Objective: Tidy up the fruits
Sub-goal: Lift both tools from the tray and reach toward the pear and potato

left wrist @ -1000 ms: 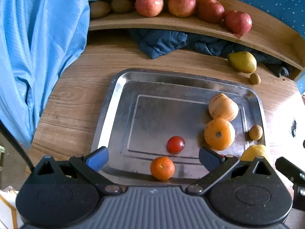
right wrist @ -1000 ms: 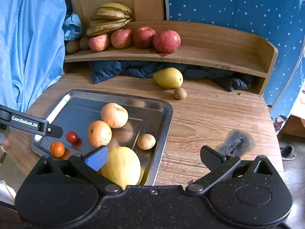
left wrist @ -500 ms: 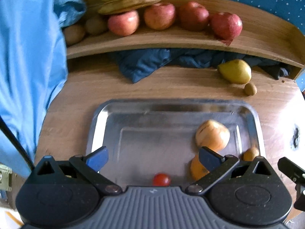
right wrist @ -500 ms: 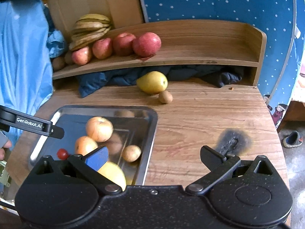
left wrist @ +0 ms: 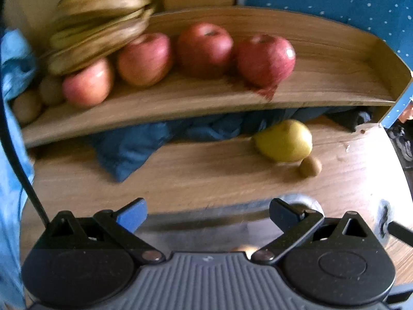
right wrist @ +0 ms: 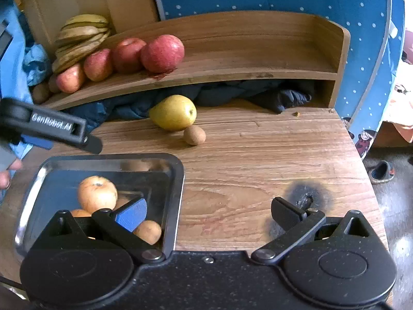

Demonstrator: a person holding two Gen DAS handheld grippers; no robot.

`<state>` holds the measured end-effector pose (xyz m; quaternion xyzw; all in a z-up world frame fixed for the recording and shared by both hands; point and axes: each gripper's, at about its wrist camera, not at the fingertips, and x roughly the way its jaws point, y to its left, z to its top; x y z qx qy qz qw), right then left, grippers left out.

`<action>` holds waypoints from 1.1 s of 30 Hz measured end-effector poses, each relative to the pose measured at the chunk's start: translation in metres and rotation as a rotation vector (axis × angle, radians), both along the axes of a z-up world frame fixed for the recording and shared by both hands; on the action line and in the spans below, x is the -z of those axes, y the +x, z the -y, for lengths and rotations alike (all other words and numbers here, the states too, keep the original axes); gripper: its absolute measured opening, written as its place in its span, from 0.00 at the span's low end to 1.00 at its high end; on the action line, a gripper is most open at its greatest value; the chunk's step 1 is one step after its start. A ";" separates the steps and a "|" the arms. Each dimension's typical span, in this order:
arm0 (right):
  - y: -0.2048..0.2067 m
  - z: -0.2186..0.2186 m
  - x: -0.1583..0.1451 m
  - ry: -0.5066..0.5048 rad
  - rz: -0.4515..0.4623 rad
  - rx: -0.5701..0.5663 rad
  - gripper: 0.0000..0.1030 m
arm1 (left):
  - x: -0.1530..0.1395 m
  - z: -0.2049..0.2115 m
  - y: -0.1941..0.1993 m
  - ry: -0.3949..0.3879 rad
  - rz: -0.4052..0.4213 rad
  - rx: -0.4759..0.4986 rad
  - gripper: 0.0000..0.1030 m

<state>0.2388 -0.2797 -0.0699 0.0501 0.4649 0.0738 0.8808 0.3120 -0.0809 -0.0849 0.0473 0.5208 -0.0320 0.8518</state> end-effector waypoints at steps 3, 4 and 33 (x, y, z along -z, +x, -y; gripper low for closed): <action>0.004 -0.003 0.002 0.005 0.003 0.008 0.99 | 0.001 0.008 0.014 -0.017 0.009 0.035 1.00; 0.006 -0.005 0.003 0.003 0.004 0.008 0.99 | 0.001 0.010 0.018 -0.029 0.015 0.047 1.00; 0.070 -0.027 0.024 -0.099 0.018 0.008 0.88 | 0.035 0.041 0.077 -0.200 -0.076 0.171 1.00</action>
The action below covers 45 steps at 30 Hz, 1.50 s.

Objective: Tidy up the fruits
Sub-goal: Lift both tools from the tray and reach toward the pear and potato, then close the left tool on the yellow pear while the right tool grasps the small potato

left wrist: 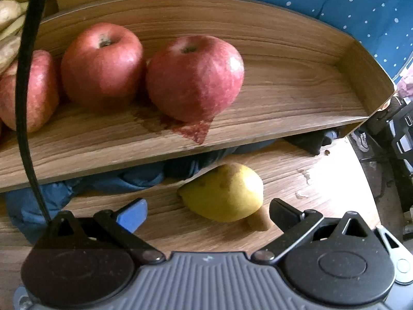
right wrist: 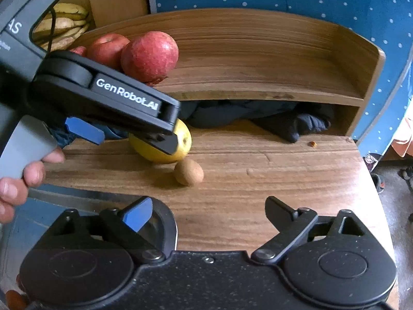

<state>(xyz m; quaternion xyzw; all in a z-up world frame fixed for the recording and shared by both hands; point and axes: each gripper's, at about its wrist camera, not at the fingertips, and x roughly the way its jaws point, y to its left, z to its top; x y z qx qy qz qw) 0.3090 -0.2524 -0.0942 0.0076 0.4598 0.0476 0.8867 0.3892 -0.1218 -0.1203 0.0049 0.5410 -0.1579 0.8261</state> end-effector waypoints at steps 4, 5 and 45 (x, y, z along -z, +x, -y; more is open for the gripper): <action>0.008 -0.003 0.004 -0.007 -0.006 -0.006 0.78 | 0.001 0.003 0.005 -0.018 -0.003 0.004 1.00; 0.009 -0.003 0.004 -0.007 -0.006 -0.008 0.77 | 0.001 0.003 0.005 -0.021 -0.005 0.004 1.00; 0.018 -0.016 0.006 -0.012 -0.003 -0.075 0.44 | 0.006 -0.016 0.006 -0.131 -0.023 -0.036 0.76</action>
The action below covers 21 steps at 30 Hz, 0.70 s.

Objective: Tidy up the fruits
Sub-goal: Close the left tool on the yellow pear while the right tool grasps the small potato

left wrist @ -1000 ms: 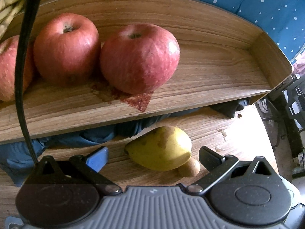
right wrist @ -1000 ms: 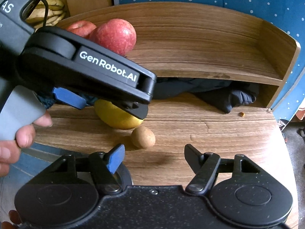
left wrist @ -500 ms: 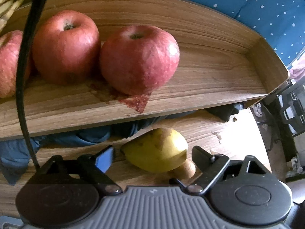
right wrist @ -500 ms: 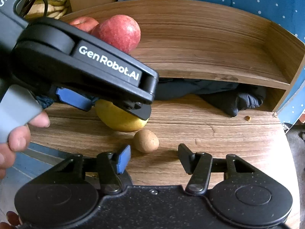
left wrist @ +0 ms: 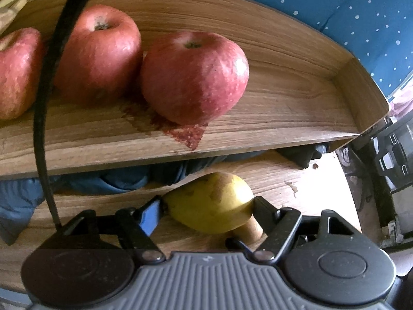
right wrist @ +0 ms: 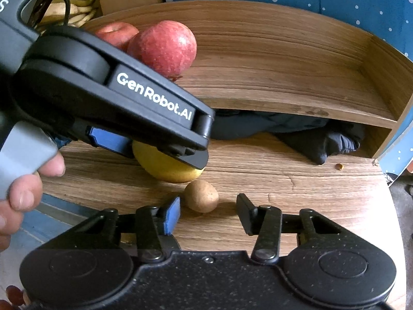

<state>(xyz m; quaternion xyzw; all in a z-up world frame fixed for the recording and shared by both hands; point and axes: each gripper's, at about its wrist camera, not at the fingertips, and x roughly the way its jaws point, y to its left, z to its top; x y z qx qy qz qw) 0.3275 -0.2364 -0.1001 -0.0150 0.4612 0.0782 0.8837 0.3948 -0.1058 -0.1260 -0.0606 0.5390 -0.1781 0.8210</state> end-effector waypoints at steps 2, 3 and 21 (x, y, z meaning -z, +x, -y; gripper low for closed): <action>-0.004 0.001 -0.004 0.002 0.004 -0.003 0.41 | -0.001 -0.002 -0.001 -0.002 0.001 -0.002 0.76; -0.003 0.003 -0.003 0.005 0.006 -0.005 0.40 | -0.001 -0.002 -0.002 -0.003 0.000 -0.004 0.76; -0.021 0.021 -0.012 0.042 0.013 -0.034 0.30 | -0.001 -0.018 -0.022 0.008 -0.009 -0.064 0.76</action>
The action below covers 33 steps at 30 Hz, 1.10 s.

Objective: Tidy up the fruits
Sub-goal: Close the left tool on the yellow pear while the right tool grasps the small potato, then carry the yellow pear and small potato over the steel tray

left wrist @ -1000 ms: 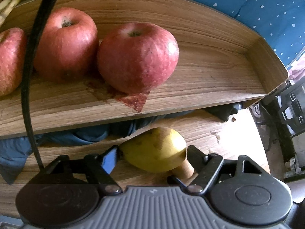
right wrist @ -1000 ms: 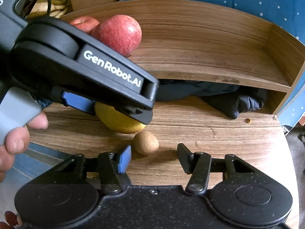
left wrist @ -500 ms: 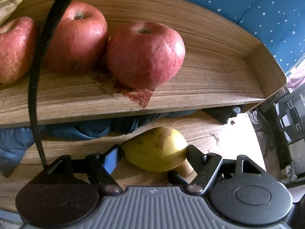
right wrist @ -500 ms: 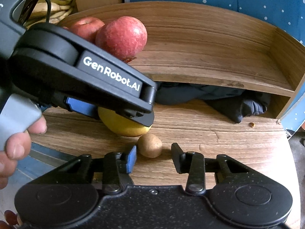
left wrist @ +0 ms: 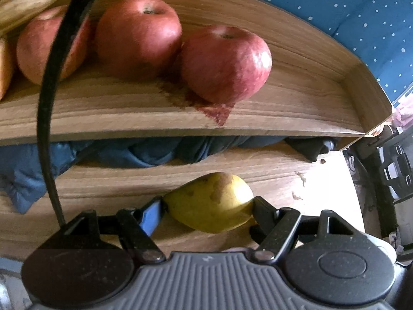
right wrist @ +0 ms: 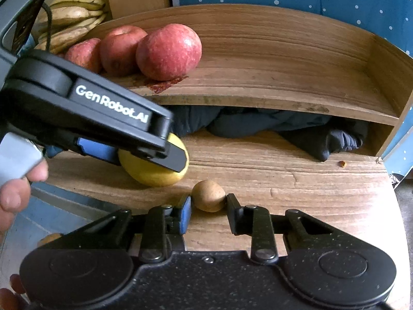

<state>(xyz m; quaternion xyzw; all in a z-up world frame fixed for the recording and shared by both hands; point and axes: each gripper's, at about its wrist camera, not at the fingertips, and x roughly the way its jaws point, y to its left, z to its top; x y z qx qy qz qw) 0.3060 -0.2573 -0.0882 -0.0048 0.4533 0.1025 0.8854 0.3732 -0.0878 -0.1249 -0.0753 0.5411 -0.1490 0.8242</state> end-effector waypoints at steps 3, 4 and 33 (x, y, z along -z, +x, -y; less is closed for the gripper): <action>-0.006 -0.001 0.001 0.000 0.001 -0.004 0.30 | 0.000 -0.002 -0.006 0.006 -0.001 -0.008 0.76; -0.007 -0.001 0.002 -0.001 0.002 -0.006 0.30 | 0.000 -0.002 -0.007 0.007 -0.003 -0.011 0.76; -0.058 -0.014 -0.036 0.013 0.064 -0.073 0.30 | -0.023 -0.014 -0.060 0.002 0.057 -0.092 0.75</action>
